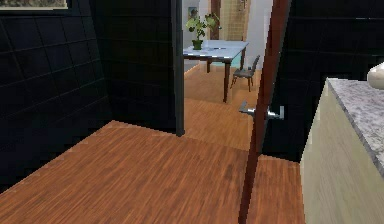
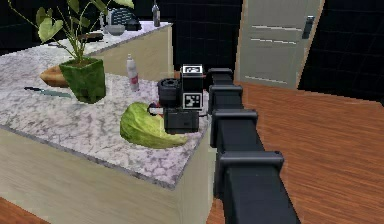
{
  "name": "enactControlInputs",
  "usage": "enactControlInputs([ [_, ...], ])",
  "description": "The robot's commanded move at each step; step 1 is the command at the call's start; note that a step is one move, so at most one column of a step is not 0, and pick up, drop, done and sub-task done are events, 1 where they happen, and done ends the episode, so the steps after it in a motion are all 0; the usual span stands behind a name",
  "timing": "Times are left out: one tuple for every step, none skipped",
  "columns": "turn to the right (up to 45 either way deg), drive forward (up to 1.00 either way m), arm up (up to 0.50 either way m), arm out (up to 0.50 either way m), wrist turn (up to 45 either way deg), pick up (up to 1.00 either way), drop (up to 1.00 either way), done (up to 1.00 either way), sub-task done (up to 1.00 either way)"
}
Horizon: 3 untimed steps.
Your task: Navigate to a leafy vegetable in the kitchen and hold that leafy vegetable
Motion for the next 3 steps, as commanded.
enactControlInputs([
  [0.0, 0.00, -0.12, 0.00, 0.0, 0.00, 0.00, 0.00, 0.00],
  [0.0, 0.00, 0.00, 0.00, 0.0, 1.00, 0.00, 0.00, 0.00],
  [0.0, 0.00, 0.10, 0.00, 0.0, 0.00, 0.00, 0.00, 0.00],
])
